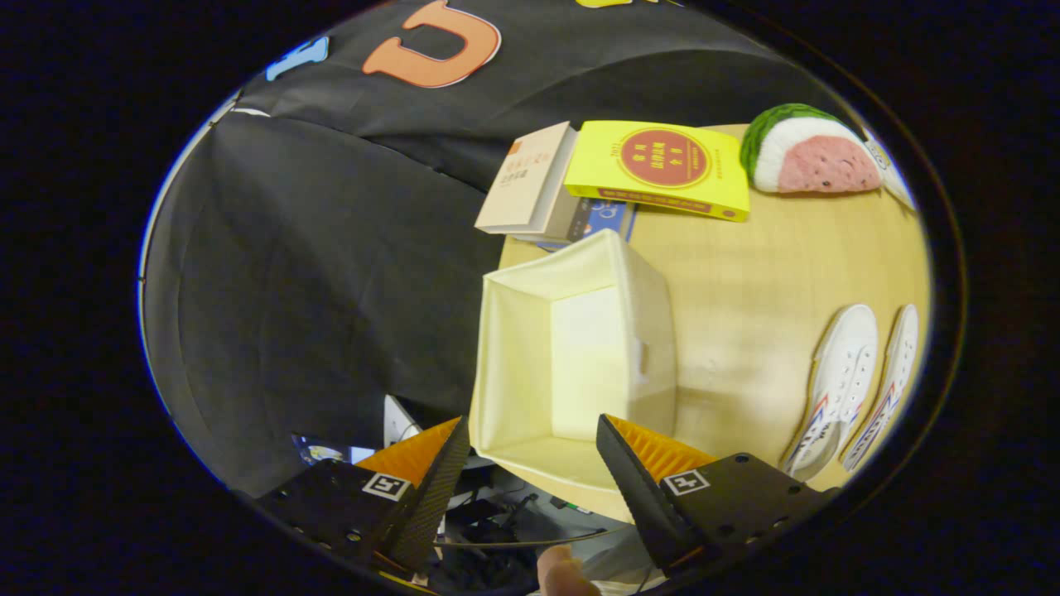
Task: Open the storage box then place both shoes into the box .Put the left shoe in first, then the right shoe, with the right side of both shoes facing outward in a uniform manner.
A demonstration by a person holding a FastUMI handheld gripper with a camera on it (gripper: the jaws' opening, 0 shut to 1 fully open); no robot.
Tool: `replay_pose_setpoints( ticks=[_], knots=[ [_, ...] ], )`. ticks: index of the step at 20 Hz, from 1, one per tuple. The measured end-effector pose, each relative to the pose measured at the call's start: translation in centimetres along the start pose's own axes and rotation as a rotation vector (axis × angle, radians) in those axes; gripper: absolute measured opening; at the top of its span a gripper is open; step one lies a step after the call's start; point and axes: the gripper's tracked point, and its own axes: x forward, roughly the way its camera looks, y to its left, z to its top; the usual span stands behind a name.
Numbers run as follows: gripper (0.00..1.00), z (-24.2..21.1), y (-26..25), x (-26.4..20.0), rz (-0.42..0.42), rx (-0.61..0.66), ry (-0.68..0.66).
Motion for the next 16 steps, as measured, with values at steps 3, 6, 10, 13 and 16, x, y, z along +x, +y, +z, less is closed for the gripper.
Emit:
replay_pose_setpoints(
  ticks=[3, 6, 10, 13, 16],
  knots=[
    [0.95, -1.9, -5.5, -1.0, -0.115, -0.009, 0.018],
    [0.95, -4.1, -10.7, -2.1, -0.213, -0.016, 0.040],
    [0.95, -7.7, -18.8, -3.7, -0.407, -0.064, 0.105],
    [0.95, -8.2, -24.1, -4.7, -0.556, -0.129, 0.121],
    [0.95, -8.6, -26.4, -5.3, -0.588, -0.087, 0.121]
  ],
)
